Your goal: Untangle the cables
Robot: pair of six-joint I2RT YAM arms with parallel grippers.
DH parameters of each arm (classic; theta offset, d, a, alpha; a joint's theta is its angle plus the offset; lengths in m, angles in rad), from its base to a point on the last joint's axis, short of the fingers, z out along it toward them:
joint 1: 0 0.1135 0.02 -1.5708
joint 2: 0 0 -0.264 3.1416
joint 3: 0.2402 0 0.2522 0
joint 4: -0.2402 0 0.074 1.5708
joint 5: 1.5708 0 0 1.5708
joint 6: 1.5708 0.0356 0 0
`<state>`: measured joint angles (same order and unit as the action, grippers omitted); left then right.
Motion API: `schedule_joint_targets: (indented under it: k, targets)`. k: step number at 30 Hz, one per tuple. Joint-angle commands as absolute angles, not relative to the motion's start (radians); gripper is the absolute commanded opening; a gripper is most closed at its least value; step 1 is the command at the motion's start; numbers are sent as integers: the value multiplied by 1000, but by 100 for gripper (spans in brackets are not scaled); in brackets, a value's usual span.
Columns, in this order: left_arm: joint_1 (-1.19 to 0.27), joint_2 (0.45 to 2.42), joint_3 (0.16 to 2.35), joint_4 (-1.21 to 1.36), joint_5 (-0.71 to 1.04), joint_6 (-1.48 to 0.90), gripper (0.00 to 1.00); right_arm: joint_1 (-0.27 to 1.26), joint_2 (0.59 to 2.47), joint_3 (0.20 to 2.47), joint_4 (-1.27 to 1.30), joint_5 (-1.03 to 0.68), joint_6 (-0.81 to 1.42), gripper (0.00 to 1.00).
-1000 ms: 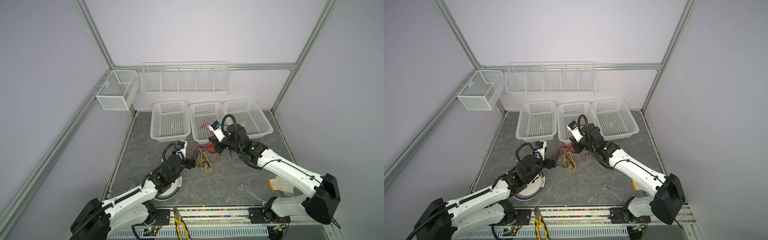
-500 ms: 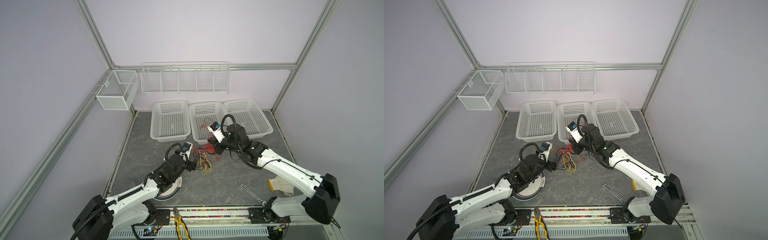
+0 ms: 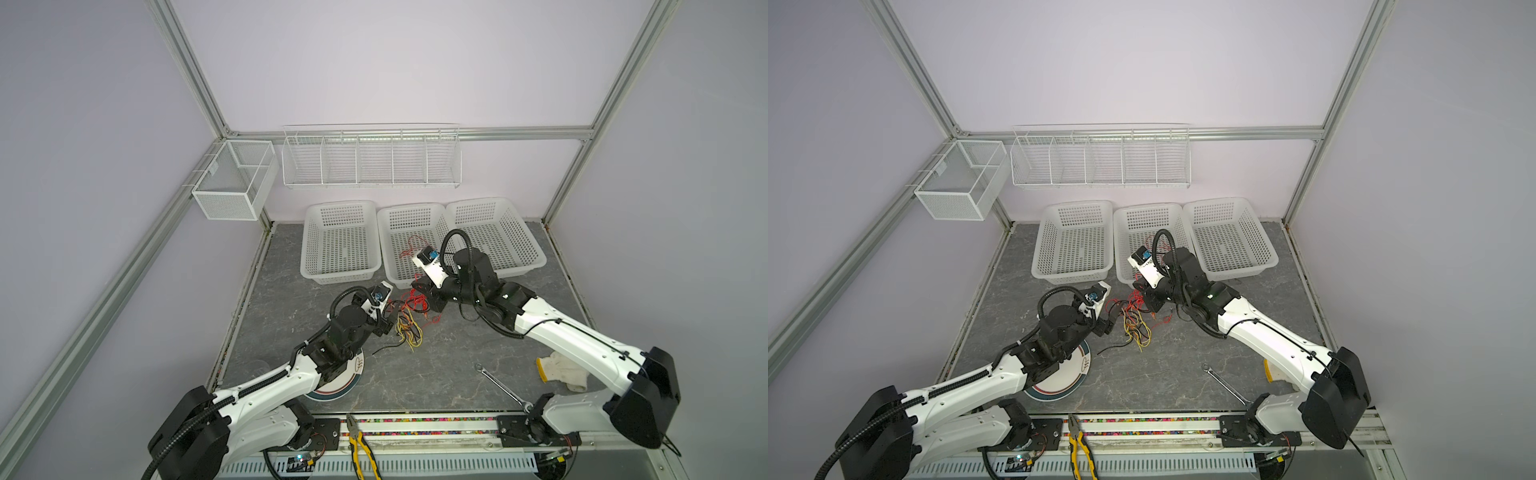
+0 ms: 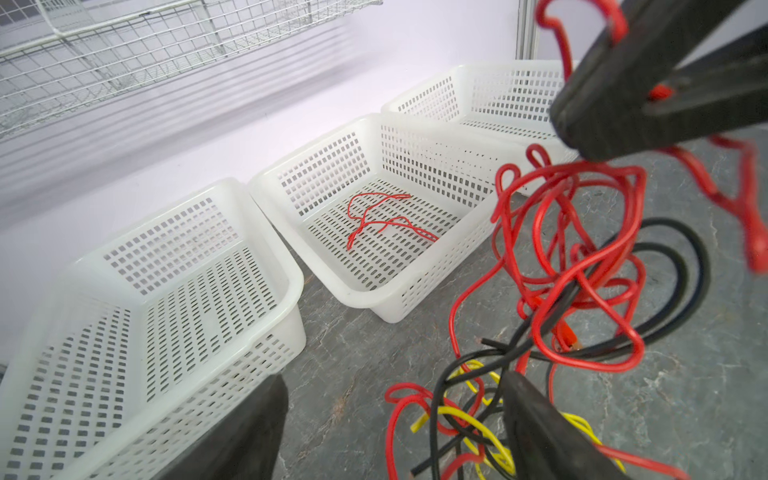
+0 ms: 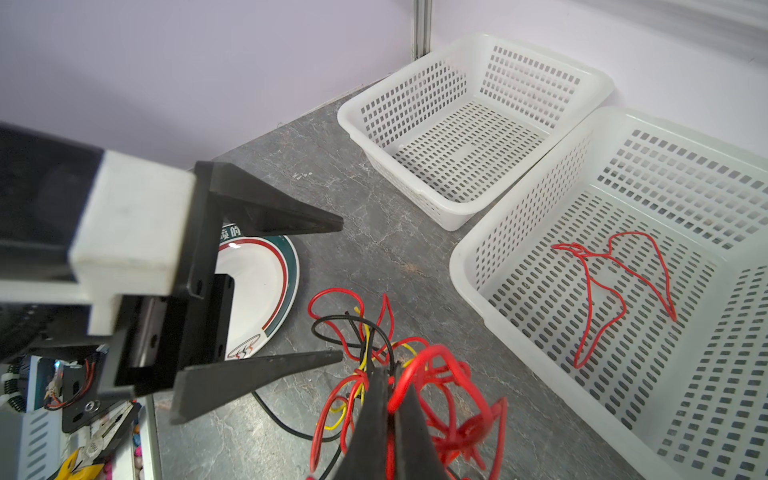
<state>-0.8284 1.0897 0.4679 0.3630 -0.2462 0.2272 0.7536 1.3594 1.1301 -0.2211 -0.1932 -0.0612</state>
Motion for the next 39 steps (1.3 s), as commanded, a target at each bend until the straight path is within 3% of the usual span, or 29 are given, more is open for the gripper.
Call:
schedule_joint_targets:
  k: [1,30,34,39]
  targets:
    - [-824,1128,504,372,-218,339,79,757,1349,1156,-219,-236,-92,7]
    - [-822,1214,492,506,-172,420,76,757,1363,1164,-197,-362,-81,7]
    - [-821,1224,475,530,-118,419,74,757,1362,1163,-188,-371,-80,7]
    - [-821,1232,440,602,-68,411,62,755,1368,1161,-182,-371,-76,7]
